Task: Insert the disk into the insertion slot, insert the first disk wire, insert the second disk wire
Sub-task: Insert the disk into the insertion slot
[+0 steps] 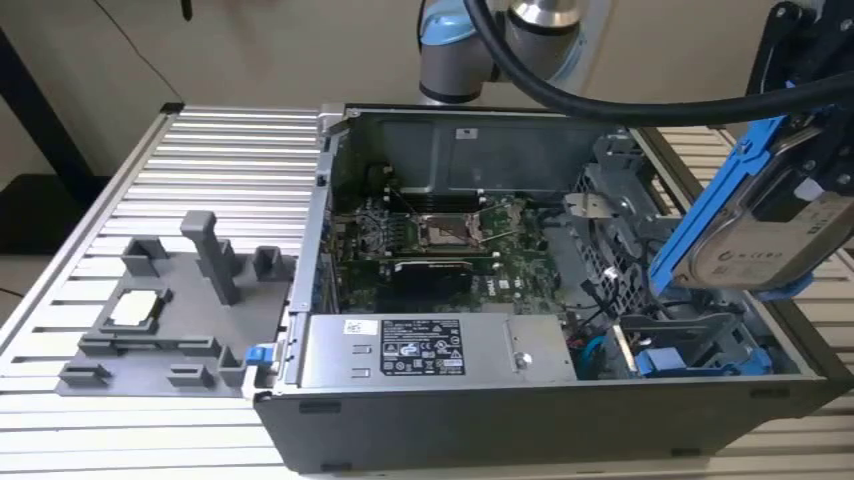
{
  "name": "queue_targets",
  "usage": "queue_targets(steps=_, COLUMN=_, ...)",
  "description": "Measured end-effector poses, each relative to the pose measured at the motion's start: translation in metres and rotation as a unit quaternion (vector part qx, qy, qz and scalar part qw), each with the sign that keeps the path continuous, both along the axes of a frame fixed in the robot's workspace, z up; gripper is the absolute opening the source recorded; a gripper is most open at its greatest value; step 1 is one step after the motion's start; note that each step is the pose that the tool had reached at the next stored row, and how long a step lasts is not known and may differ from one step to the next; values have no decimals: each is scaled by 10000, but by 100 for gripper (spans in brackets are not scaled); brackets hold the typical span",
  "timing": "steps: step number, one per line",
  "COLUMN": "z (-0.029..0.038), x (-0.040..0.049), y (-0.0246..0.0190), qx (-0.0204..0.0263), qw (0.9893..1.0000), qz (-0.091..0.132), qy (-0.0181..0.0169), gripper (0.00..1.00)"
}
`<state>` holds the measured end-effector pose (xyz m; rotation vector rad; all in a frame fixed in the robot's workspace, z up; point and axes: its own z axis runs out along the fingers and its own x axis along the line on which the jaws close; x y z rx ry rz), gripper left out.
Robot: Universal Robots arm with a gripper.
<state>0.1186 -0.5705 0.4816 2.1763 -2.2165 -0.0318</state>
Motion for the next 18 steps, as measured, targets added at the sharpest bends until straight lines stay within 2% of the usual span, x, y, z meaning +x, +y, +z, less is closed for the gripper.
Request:
queue_targets(steps=10, z=-117, x=1, y=0, qx=0, qw=10000, qz=66, qy=-26, gripper=33)
queue_targets(steps=18, z=-212, x=3, y=0, qx=0, qw=9999, qz=113, qy=-28, gripper=33)
